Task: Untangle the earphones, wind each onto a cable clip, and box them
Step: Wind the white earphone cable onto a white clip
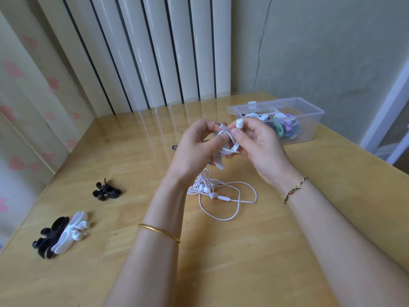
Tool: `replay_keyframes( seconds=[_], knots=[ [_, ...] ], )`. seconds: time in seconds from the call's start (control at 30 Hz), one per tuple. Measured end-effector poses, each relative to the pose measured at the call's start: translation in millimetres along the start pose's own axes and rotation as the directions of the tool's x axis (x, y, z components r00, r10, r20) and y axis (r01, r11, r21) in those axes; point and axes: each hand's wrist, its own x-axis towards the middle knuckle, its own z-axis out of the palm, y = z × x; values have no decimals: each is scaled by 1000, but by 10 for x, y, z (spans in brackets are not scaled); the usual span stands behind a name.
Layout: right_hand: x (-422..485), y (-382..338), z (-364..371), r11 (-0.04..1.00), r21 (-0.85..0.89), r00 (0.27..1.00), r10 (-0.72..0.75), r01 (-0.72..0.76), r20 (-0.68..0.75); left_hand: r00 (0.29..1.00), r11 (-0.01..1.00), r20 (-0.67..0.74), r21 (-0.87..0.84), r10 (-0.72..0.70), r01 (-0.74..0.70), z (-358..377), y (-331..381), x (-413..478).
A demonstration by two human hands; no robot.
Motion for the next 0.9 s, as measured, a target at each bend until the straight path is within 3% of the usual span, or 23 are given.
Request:
replay_keyframes(
  seconds=[0.13, 0.3, 0.7, 0.9],
  knots=[
    [4, -20, -35, 997, 50, 995, 52, -56, 84, 997, 999, -58, -4, -47, 47, -13, -18, 11],
    [14, -36, -10, 995, -89, 996, 46, -40, 70, 995, 997, -74, 38, -62, 65, 10, -66, 26],
    [-23, -10, -28, 992, -123, 998, 13, -6, 53, 999, 997, 18, -51, -51, 52, 12, -83, 13],
    [-2, 8, 23, 995, -94, 999, 25, -29, -39, 993, 998, 105, 15, 58, -60, 2, -14, -27]
  ],
)
